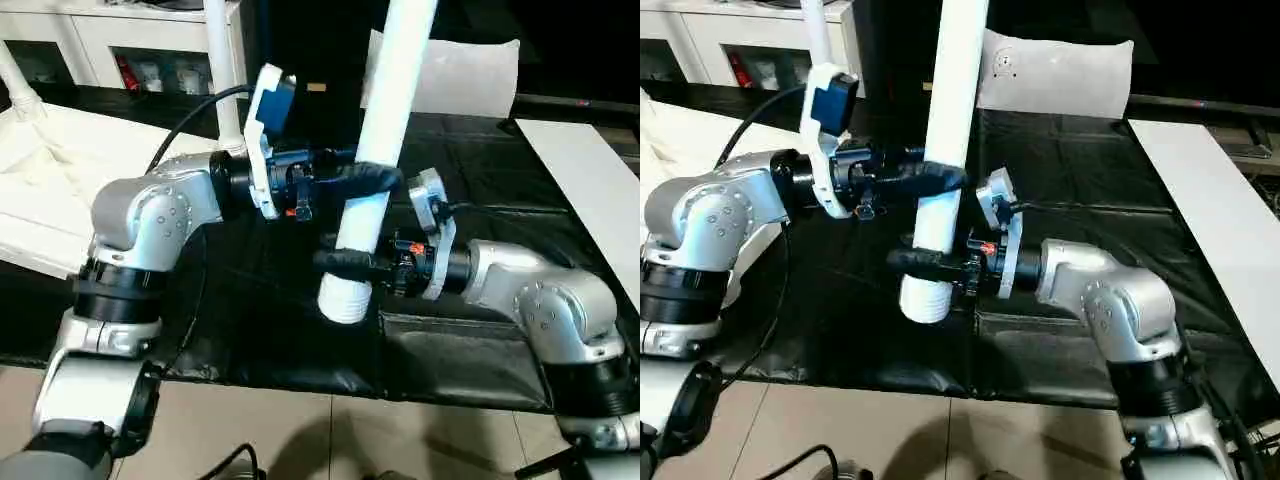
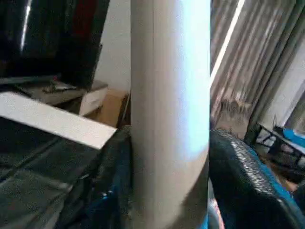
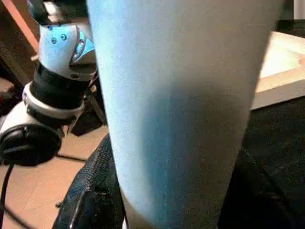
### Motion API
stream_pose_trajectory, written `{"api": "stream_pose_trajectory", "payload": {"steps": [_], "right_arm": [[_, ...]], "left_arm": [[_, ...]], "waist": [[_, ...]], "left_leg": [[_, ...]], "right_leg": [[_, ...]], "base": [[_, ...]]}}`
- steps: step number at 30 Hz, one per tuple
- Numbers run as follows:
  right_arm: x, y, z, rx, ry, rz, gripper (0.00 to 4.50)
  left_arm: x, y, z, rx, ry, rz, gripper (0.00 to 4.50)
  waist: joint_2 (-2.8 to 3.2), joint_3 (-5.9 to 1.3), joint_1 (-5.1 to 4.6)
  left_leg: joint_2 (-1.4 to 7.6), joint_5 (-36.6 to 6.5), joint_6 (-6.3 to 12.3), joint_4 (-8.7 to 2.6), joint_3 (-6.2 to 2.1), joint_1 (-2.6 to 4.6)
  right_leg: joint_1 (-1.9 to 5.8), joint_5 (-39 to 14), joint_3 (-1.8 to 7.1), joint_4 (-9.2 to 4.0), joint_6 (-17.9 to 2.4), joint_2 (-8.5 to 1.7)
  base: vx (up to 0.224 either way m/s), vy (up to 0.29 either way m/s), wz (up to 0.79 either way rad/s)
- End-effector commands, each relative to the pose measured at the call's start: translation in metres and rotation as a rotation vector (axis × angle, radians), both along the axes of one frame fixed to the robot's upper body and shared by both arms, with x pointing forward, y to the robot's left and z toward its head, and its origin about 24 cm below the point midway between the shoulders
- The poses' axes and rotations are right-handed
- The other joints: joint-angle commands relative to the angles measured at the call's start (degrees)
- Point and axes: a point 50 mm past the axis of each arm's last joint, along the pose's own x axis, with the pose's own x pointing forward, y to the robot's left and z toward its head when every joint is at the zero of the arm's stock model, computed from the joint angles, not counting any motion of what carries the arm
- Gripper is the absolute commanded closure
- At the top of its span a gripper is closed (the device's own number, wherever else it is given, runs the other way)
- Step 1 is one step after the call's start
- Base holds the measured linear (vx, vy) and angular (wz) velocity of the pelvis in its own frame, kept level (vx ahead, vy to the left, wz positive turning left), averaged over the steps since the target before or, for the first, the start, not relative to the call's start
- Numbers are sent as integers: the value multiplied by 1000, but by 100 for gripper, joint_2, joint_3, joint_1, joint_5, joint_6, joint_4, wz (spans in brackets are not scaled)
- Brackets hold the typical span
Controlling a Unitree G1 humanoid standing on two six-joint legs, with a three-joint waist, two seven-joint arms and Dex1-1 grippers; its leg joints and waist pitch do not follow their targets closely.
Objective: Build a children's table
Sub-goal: Pick table leg
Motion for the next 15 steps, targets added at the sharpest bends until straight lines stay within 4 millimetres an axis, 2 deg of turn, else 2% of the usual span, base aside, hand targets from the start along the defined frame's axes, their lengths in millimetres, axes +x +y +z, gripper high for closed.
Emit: {"api": "stream_pose_trajectory", "payload": {"steps": [1,4,6,8,11,12,14,15], "right_arm": [[2,-3,-7,-37,21,-58,259],[0,-1,-10,-44,27,-71,259],[1,0,-11,-41,24,-83,259],[3,2,-11,-11,7,-138,259],[3,3,-10,-2,0,-154,259],[5,6,-9,27,-6,-187,259],[7,9,-7,55,4,-212,259],[7,9,-7,55,4,-212,259]], "left_arm": [[-12,-5,10,-40,-51,-49,170],[-18,-10,7,-31,-63,-64,139],[-20,-11,6,-33,-59,-61,128],[-21,-12,8,-83,-47,-36,117],[-22,-12,9,-100,-47,-34,87],[-25,-12,12,-160,-46,-27,82],[-27,-12,14,-233,-30,-8,45],[-27,-12,14,-233,-30,-8,45]], "waist": [[-6,-413,-11],[-28,-406,-19],[-21,-401,-17],[-44,-400,-16],[-37,-396,-21],[-49,-394,-27],[-32,-392,-31],[-33,-393,-34]], "left_leg": [[61,-776,-130,-389,99,54],[54,-807,-128,-394,106,53],[67,-823,-141,-401,101,52],[60,-853,-154,-399,106,48],[62,-874,-160,-409,99,48],[61,-880,-156,-408,102,49],[58,-908,-159,-407,102,35],[63,-899,-159,-406,102,33]], "right_leg": [[330,-818,112,-327,-1294,-267],[327,-1024,120,-356,-1183,-264],[317,-1077,122,-356,-1153,-269],[311,-1173,120,-364,-1127,-272],[298,-1299,120,-378,-1064,-271],[296,-1303,120,-380,-1043,-262],[297,-1272,123,-375,-1080,-271],[298,-1237,123,-372,-1091,-270]], "base": [[0,0,0],[0,0,0],[0,0,0],[0,0,0],[0,0,0],[0,0,0],[0,0,0],[0,0,0]]}}
